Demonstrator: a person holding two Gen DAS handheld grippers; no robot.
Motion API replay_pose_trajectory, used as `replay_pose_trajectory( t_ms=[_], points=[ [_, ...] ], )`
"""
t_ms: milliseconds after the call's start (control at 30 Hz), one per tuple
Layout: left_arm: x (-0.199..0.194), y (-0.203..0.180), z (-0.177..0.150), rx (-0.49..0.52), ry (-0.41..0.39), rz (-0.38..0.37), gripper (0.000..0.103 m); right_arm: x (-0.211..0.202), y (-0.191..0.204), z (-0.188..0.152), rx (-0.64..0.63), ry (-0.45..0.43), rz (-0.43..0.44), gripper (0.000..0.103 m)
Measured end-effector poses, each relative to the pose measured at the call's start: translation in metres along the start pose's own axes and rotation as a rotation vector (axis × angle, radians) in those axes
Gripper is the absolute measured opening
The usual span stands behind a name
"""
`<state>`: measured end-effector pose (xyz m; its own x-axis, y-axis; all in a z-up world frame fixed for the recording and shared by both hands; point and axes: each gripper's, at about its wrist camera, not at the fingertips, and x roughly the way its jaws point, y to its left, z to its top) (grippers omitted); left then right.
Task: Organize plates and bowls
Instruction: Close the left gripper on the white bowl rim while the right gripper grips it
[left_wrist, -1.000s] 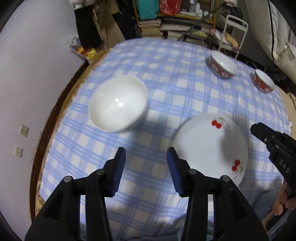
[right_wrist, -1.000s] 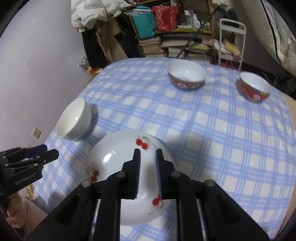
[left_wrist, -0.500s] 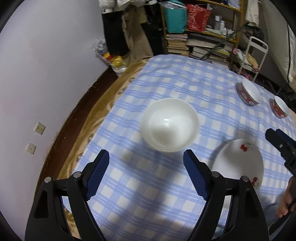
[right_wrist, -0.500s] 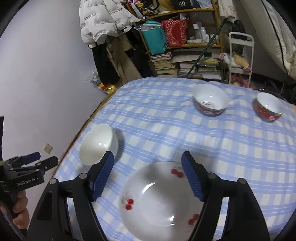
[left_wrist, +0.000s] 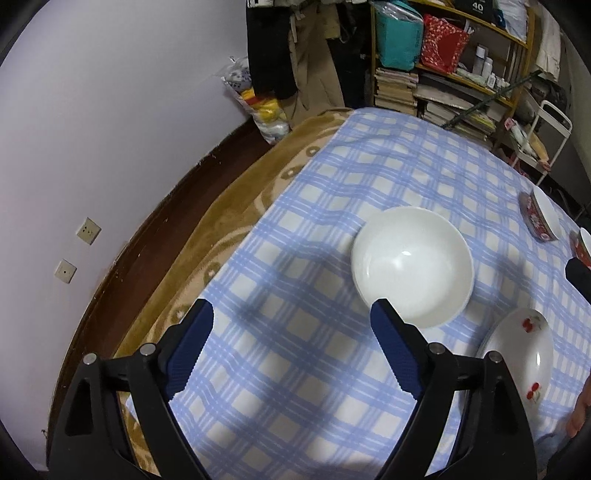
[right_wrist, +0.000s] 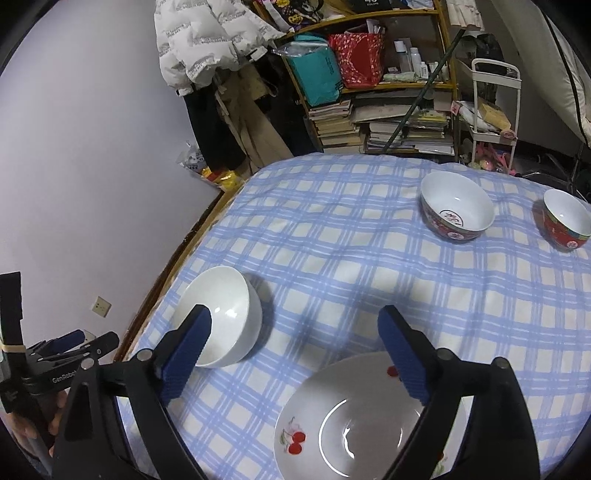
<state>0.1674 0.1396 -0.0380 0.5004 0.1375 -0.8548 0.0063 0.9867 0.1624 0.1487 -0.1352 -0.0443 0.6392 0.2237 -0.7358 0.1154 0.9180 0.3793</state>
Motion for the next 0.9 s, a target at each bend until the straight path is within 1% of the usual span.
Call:
replay_pose_trajectory(
  t_ms=[100,267,367,500,667,700,767,800,833,867,900],
  points=[
    [0.008,0.001,0.001,0.001,-0.019,0.012,0.086,0.009,0.0,0.001,0.003,0.009,0.017,0.096],
    [0.025,-0.002,0.003,0.004,0.004,-0.018,0.086,0.029,0.002,0.003,0.01,0.051,0.029,0.096],
    [0.036,-0.006,0.005,0.006,0.016,-0.034,0.086,0.043,0.005,0.003,-0.006,0.077,0.018,0.096],
    [0.051,-0.011,0.011,0.003,0.04,-0.056,0.086,0.059,0.013,0.003,-0.026,0.098,0.019,0.096],
    [0.075,-0.019,0.017,0.013,0.093,-0.083,0.085,0.081,0.024,0.005,-0.052,0.122,0.01,0.096],
    [0.08,-0.02,0.018,0.009,0.104,-0.091,0.084,0.085,0.026,0.005,-0.057,0.129,0.01,0.096],
    [0.092,-0.023,0.018,-0.001,0.138,-0.111,0.077,0.095,0.028,0.005,-0.061,0.154,0.001,0.09],
    [0.098,-0.024,0.018,-0.009,0.159,-0.122,0.069,0.102,0.028,0.005,-0.058,0.18,-0.009,0.082],
    [0.102,-0.024,0.017,-0.017,0.172,-0.134,0.058,0.109,0.028,0.004,-0.052,0.207,-0.015,0.075],
    [0.109,-0.024,0.016,-0.032,0.195,-0.153,0.053,0.115,0.027,0.002,-0.044,0.234,-0.013,0.064],
    [0.115,-0.024,0.015,-0.05,0.218,-0.172,0.045,0.119,0.027,0.001,-0.041,0.252,-0.009,0.058]
  ],
)
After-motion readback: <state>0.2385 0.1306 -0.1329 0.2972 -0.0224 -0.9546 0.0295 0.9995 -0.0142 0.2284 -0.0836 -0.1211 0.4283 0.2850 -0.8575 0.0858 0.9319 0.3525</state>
